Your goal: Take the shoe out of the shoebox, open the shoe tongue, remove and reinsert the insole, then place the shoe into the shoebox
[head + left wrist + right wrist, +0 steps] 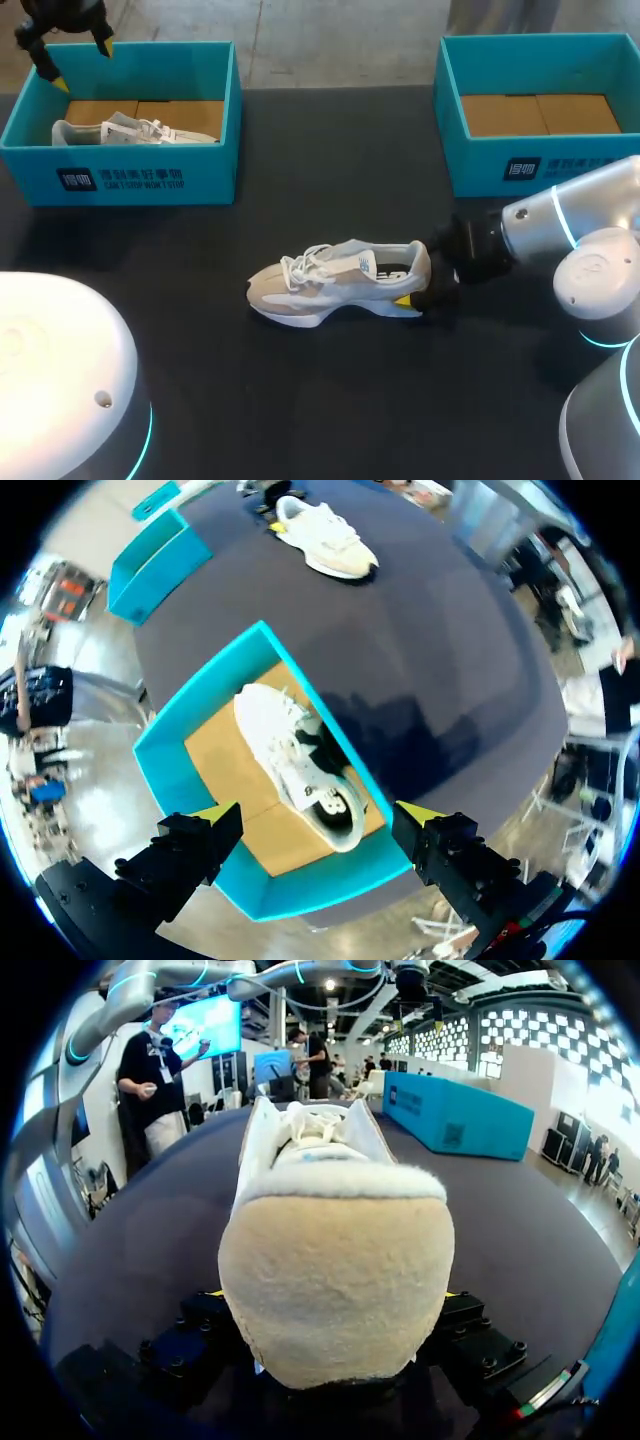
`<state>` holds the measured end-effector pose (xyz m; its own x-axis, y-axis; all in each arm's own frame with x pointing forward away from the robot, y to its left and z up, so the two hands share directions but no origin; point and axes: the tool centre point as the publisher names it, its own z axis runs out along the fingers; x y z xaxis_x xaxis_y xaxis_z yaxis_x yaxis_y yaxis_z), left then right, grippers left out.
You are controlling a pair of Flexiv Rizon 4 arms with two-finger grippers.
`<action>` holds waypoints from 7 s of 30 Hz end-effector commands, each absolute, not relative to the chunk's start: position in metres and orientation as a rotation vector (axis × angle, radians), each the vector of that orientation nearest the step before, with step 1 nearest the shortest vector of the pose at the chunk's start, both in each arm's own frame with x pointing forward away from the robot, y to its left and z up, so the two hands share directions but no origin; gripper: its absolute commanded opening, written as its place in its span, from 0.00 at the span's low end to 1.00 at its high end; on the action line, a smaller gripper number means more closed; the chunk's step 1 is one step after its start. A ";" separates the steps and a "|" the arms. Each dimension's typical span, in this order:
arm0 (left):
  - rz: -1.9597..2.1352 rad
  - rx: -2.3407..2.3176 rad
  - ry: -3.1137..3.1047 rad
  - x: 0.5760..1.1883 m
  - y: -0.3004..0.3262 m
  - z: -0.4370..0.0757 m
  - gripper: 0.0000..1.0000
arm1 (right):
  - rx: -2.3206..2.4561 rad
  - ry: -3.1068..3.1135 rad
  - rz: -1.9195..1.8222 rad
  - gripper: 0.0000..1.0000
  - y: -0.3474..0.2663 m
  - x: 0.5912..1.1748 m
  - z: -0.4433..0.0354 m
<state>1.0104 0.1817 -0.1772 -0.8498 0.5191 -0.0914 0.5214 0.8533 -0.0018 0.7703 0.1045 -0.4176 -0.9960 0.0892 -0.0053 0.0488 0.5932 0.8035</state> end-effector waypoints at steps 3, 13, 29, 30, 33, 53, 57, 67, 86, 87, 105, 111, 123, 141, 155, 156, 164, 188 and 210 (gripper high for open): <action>-0.063 0.639 2.973 0.996 0.159 -0.170 1.00 | 0.122 2.765 1.387 0.00 0.108 0.771 -0.420; -0.072 0.296 3.024 0.976 0.111 -0.159 1.00 | 0.122 2.765 1.387 0.00 0.108 0.771 -0.420; -0.068 -0.096 2.996 0.952 0.044 -0.172 1.00 | 0.122 2.765 1.387 0.00 0.108 0.771 -0.420; -0.099 -0.146 2.991 0.950 0.041 -0.173 1.00 | 0.122 2.765 1.387 0.00 0.108 0.771 -0.420; -0.107 -0.220 2.984 0.948 0.037 -0.176 1.00 | 0.122 2.765 1.387 0.00 0.108 0.771 -0.420; -0.096 -0.287 3.014 0.922 -0.020 -0.208 1.00 | 0.122 2.765 1.387 0.00 0.108 0.771 -0.420; -0.105 -0.240 3.027 0.919 -0.025 -0.209 1.00 | 0.122 2.765 1.387 0.00 0.108 0.771 -0.420; -0.105 -0.240 3.027 0.919 -0.025 -0.209 1.00 | 0.122 2.765 1.387 0.00 0.108 0.771 -0.420; -0.210 -0.282 3.012 0.913 -0.031 -0.206 1.00 | 0.122 2.765 1.387 0.00 0.108 0.771 -0.420; -0.216 -0.317 2.988 0.912 -0.034 -0.205 1.00 | 0.122 2.765 1.387 0.00 0.108 0.771 -0.420; -0.354 -0.985 2.824 0.867 -0.062 -0.207 1.00 | 0.122 2.765 1.387 0.00 0.108 0.771 -0.420; -0.253 -1.226 2.772 0.852 -0.074 -0.220 1.00 | 0.122 2.765 1.387 0.00 0.108 0.771 -0.420; -0.150 -1.423 2.634 0.816 -0.103 -0.239 1.00 | 0.122 2.765 1.387 0.00 0.108 0.771 -0.420; -0.193 -1.673 2.442 0.785 -0.146 -0.264 1.00 | 0.122 2.765 1.387 0.00 0.108 0.771 -0.420; -0.163 -1.593 2.548 0.773 -0.200 -0.299 1.00 | 0.122 2.765 1.387 0.00 0.108 0.771 -0.420; -0.168 -1.592 2.549 0.773 -0.203 -0.301 1.00 | 0.122 2.765 1.387 0.00 0.108 0.771 -0.420; -0.150 -1.555 2.566 0.772 -0.223 -0.316 1.00 | 0.122 2.765 1.387 0.00 0.108 0.771 -0.420; -0.075 -1.638 2.534 0.772 -0.236 -0.348 1.00 | 0.122 2.765 1.387 0.00 0.108 0.771 -0.420; 0.056 -1.778 2.435 0.772 -0.222 -0.373 1.00 | 0.122 2.765 1.387 0.00 0.108 0.771 -0.420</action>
<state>0.7704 -0.2187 -0.3698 -0.2988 -0.9469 -0.1183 -0.9506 0.3063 -0.0502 0.7704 0.1047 -0.4177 -0.9960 0.0892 -0.0054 0.0488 0.5931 0.8036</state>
